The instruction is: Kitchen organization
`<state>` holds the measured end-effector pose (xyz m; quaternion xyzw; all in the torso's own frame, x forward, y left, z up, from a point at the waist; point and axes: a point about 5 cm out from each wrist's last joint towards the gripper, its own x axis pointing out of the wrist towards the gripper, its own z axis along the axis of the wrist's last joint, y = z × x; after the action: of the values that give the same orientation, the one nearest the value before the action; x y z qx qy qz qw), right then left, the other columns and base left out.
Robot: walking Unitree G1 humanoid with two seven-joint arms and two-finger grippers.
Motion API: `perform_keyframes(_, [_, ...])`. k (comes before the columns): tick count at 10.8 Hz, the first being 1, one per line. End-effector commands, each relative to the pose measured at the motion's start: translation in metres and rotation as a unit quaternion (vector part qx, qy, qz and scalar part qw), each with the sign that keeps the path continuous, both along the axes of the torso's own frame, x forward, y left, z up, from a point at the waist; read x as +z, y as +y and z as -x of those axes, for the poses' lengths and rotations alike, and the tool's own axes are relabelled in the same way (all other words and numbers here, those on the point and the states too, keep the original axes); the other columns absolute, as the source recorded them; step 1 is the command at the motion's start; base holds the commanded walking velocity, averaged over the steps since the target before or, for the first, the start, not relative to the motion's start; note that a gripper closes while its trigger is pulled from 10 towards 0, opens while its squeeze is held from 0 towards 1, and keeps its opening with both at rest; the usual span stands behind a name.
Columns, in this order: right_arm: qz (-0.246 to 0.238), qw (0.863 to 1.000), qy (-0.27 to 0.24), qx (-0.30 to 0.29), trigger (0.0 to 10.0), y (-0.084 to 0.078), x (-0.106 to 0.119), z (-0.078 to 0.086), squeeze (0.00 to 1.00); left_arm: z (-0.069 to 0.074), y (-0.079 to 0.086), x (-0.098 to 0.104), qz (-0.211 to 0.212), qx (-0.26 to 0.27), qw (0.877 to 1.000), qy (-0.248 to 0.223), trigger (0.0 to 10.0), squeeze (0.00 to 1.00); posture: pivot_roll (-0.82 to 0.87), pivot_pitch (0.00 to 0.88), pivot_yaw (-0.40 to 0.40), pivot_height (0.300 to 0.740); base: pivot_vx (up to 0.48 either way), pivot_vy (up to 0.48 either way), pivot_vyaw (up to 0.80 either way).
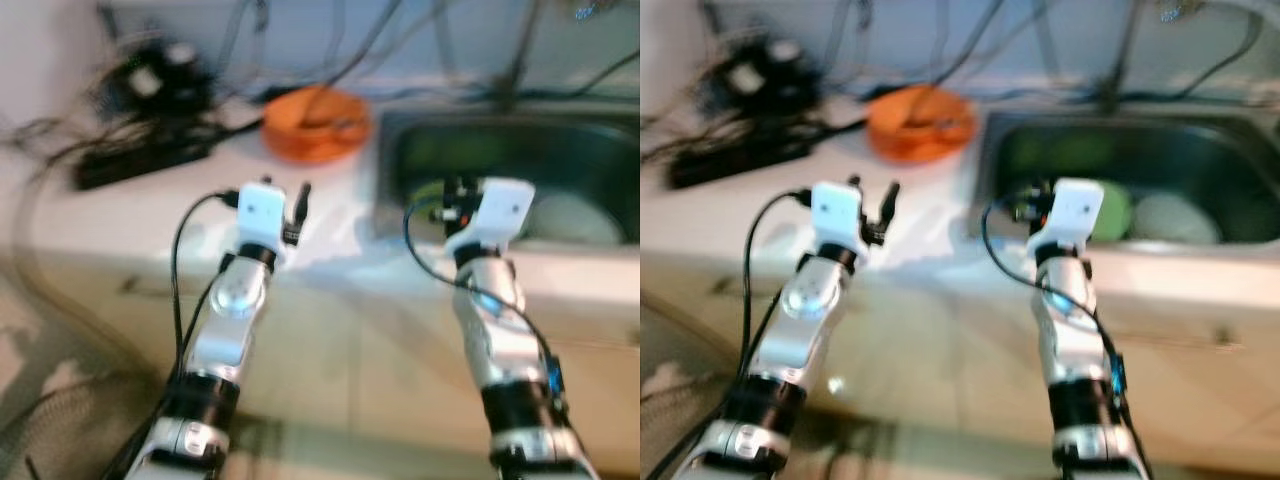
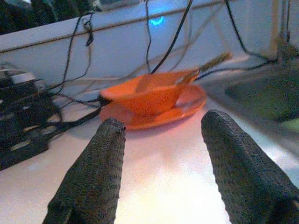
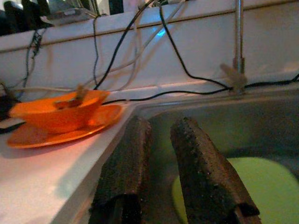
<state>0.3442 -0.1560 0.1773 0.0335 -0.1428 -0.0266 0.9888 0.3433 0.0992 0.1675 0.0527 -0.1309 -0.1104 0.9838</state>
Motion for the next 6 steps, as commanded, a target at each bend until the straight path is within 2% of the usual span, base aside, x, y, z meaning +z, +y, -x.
perform_keyframes(1, [-0.009,1.000,0.003,-0.003,10.0,-0.0016,0.0000,0.0013,0.00,-0.0006,-0.0051,0.0033,-0.006,-0.006,1.000,-0.004,10.0,0.00,0.04,0.047,0.107,0.740,0.000,0.000,0.00])
perform_keyframes(6, [-0.010,1.000,0.003,-0.002,10.0,0.0009,0.0011,0.0004,0.00,0.0044,-0.0093,0.0121,0.024,-0.029,0.999,-0.025,10.0,0.00,0.04,0.019,0.112,0.740,0.000,0.000,0.00])
